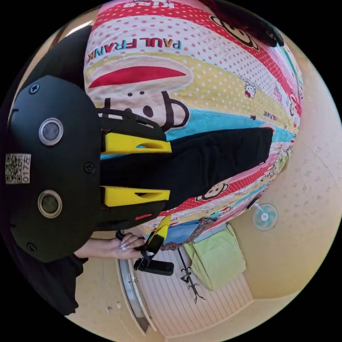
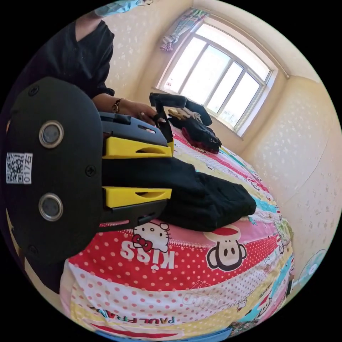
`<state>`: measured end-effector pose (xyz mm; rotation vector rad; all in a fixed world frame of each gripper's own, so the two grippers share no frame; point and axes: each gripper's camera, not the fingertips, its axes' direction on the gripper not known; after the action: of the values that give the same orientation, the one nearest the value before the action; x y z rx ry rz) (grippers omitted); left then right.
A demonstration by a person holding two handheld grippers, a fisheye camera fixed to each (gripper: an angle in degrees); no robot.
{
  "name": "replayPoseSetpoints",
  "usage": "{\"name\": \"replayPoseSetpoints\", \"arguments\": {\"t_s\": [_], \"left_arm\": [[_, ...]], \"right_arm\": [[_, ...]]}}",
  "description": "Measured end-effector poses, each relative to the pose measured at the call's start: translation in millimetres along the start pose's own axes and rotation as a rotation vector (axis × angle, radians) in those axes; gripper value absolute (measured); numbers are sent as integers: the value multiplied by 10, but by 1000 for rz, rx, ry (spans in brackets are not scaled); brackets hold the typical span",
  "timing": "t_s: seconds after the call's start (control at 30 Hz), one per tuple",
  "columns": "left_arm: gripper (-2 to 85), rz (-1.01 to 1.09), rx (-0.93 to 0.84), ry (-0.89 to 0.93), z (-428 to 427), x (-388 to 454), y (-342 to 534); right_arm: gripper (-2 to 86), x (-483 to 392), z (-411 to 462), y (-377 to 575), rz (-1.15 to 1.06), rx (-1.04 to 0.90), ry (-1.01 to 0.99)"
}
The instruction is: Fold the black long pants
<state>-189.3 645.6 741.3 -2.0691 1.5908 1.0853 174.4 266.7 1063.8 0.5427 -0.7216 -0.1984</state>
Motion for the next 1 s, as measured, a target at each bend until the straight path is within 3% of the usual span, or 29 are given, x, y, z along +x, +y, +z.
{"name": "replayPoseSetpoints", "arguments": {"t_s": [0.07, 0.2, 0.3, 0.4, 0.43, 0.53, 0.67, 0.73, 0.83, 0.93, 1.0], "left_arm": [[126, 66, 103, -5, -269, 85, 175], [120, 288, 72, 29, -236, 408, 92], [75, 423, -78, 54, 234, 555, -145], [2, 447, -334, -183, 1195, 406, -193], [-3, 451, -395, -194, 1417, 347, -151], [-7, 456, -366, -255, 1185, 460, -162], [-6, 503, -34, -295, 377, 688, -224], [-6, 522, 37, -343, 264, 674, -322], [-6, 547, -103, -331, 629, 462, -576], [-6, 471, -356, -156, 1265, 64, -571], [-6, 421, -291, -50, 1103, -32, -401]], "right_arm": [[130, 79, -174, 305, 74, -48, 33], [179, 393, -238, 905, 249, -152, 21], [193, 751, -106, 1251, 386, -183, -133], [201, 966, 191, 1253, 404, -217, -295], [206, 1006, 323, 1203, 400, -244, -311], [196, 1084, 560, 1105, 374, -327, -308], [127, 1049, 386, 1151, 280, -291, -469], [112, 883, 184, 1165, 175, -233, -500], [99, 610, -120, 1131, 31, -172, -480], [90, 418, -310, 1070, -84, -144, -509], [86, 359, -434, 1081, -97, -120, -525]]}}
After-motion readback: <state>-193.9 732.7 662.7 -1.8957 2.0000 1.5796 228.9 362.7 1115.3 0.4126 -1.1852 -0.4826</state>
